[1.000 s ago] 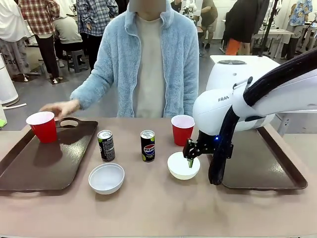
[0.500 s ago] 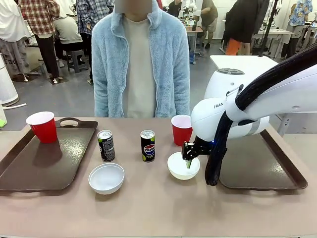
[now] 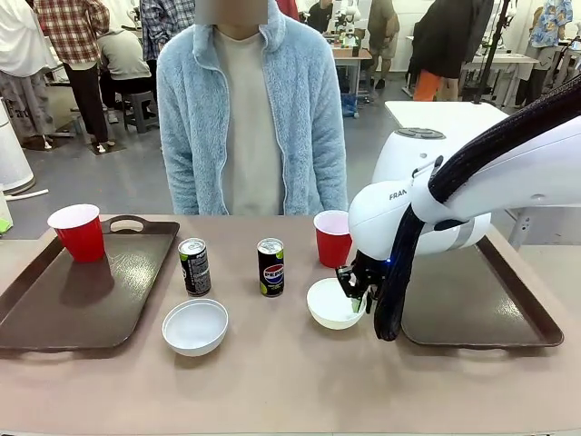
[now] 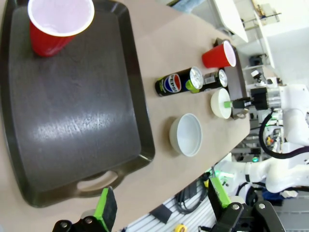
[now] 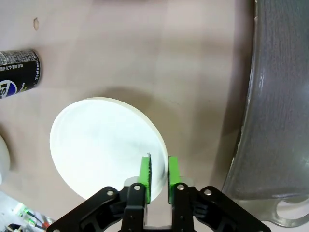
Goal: Prepare tableware on both trays.
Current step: Pick up a Picnic Bowl from the table and place it on a Handle tray.
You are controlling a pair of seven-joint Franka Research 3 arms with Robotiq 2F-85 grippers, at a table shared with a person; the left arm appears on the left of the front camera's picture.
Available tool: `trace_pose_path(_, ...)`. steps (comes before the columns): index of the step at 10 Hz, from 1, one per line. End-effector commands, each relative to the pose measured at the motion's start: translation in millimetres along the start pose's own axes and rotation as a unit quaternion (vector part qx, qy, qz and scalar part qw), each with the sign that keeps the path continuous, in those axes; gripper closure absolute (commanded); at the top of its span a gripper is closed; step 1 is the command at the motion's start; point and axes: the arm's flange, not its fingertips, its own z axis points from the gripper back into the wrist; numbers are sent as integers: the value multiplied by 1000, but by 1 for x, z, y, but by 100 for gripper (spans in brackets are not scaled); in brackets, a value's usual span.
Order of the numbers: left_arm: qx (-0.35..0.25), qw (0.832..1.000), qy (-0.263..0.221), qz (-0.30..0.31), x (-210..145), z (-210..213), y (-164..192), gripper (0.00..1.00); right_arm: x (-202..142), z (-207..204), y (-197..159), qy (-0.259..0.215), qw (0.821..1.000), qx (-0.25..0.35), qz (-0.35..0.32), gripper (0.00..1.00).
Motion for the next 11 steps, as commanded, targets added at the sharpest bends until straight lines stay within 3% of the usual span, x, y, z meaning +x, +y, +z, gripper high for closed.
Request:
trace_pose_path(1,-8,1000,-4,-8,1,1,2,0,3,3,2,-5,1000,-7,5,100)
trace_pose_path(5,-8,1000,-4,-8,1,1,2,0,0,16,5,12,1000,-18,-12,100)
trace_pose_path(6,-8,1000,-4,-8,1,1,2,0,-7,42,9,20,1000,-2,-16,100)
trace_pose_path(9,-8,1000,-4,-8,1,1,2,0,-29,111,17,-15,1000,14,-11,100)
trace_pose_path(11,-8,1000,-4,-8,1,1,2,0,-25,127,-8,-12,999,-40,-12,100)
